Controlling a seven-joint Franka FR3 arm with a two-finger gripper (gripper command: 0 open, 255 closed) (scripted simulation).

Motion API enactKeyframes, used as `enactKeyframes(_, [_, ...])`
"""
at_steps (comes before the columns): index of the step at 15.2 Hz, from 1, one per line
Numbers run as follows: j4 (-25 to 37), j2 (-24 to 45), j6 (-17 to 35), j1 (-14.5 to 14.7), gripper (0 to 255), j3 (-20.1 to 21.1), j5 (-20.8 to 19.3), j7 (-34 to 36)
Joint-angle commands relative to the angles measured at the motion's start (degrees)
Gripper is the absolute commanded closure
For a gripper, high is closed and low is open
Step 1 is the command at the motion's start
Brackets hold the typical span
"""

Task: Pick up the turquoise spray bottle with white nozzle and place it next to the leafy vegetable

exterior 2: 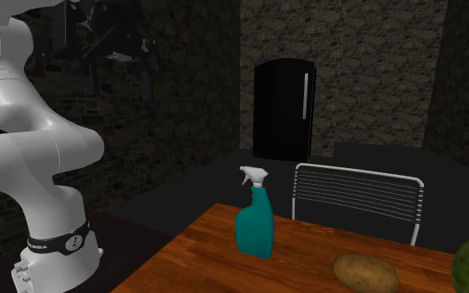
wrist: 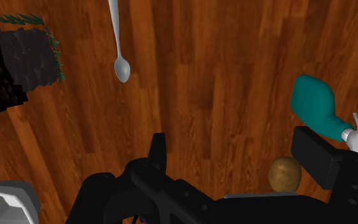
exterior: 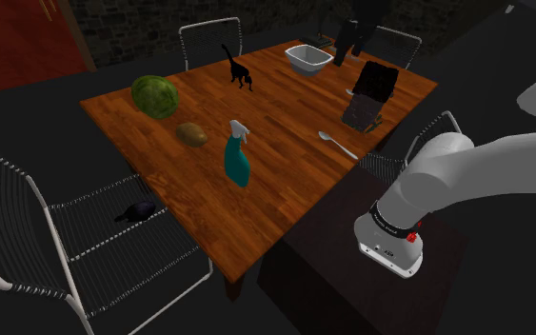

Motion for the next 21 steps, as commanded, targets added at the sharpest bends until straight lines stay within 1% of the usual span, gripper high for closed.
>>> enactKeyframes(1, [0.0,0.0,0.0,0.0,0,0.0,0.0,0.0])
enactKeyframes(7, [-12.7,-4.6,13.0,2.1,0,4.9,3.4,5.9])
enactKeyframes(12, [-21.1,-5.1,25.0,4.4,0,10.0,6.4,11.1])
enactKeyframes(17, [-27.0,-1.7,38.6,6.5,0,16.2,9.1,16.9])
enactKeyframes(21, [-29.6,4.4,50.6,7.0,0,22.3,10.2,22.5])
